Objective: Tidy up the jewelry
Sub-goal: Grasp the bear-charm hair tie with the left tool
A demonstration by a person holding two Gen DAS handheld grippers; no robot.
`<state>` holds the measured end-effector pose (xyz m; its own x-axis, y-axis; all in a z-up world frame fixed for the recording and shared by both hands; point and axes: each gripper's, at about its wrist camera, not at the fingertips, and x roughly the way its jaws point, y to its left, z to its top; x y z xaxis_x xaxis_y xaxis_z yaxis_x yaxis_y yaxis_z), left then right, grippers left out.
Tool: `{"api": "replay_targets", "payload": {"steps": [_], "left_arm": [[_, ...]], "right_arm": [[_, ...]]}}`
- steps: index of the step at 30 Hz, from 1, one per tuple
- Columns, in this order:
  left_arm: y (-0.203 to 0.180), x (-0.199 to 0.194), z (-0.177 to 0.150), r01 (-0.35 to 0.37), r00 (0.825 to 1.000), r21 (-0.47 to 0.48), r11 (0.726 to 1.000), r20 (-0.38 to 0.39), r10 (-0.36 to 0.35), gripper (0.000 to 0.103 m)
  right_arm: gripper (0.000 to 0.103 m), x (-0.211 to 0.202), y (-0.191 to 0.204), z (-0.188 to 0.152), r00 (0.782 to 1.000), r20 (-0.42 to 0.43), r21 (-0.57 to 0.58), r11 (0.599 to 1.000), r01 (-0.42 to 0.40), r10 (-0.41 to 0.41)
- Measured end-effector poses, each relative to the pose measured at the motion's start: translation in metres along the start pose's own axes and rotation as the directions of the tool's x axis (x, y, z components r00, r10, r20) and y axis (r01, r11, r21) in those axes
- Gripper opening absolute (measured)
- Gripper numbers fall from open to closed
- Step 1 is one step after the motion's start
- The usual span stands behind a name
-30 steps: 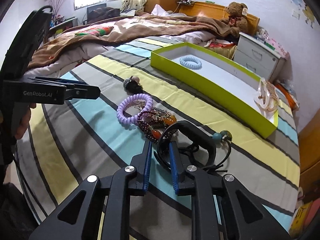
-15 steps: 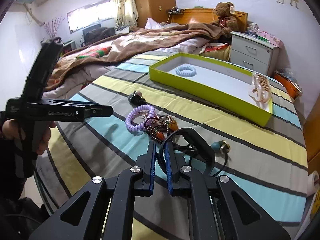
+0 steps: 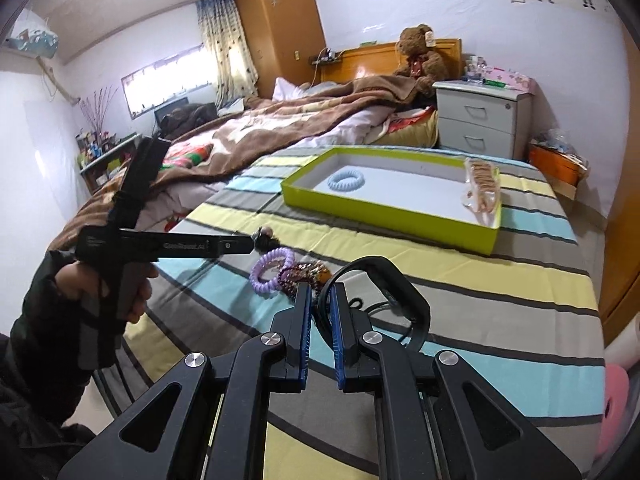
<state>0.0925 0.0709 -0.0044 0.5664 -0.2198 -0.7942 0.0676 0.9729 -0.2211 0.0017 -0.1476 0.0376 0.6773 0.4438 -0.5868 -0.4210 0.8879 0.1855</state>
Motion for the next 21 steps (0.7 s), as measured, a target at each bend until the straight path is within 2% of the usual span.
{"api": "replay_targets", "payload": {"steps": [2, 5, 16, 17, 21], "left_arm": [[-0.001, 0.002, 0.004, -0.02, 1.0, 0.008, 1.0, 0.005, 0.02, 0.058], [0.0, 0.009, 0.009, -0.006, 1.0, -0.001, 1.0, -0.006, 0.006, 0.058], [-0.02, 0.021, 0.016, -0.058, 0.998, 0.065, 0.996, 0.011, 0.058, 0.058], [-0.02, 0.021, 0.016, -0.058, 0.998, 0.064, 0.996, 0.013, 0.057, 0.056], [-0.025, 0.02, 0.016, -0.045, 0.999, 0.082, 0.996, 0.019, 0.044, 0.041]], "right_arm": [[0.01, -0.003, -0.003, 0.001, 1.0, 0.012, 0.009, 1.0, 0.003, -0.003], [0.01, -0.004, -0.005, 0.002, 1.0, 0.024, 0.01, 1.0, 0.012, -0.012], [0.01, -0.004, -0.003, 0.0, 1.0, 0.025, 0.003, 1.0, 0.019, -0.019], [0.01, -0.004, -0.003, 0.0, 0.999, 0.025, 0.002, 1.0, 0.019, -0.02], [0.01, -0.003, -0.003, -0.001, 1.0, 0.02, 0.003, 1.0, 0.018, -0.018]]}}
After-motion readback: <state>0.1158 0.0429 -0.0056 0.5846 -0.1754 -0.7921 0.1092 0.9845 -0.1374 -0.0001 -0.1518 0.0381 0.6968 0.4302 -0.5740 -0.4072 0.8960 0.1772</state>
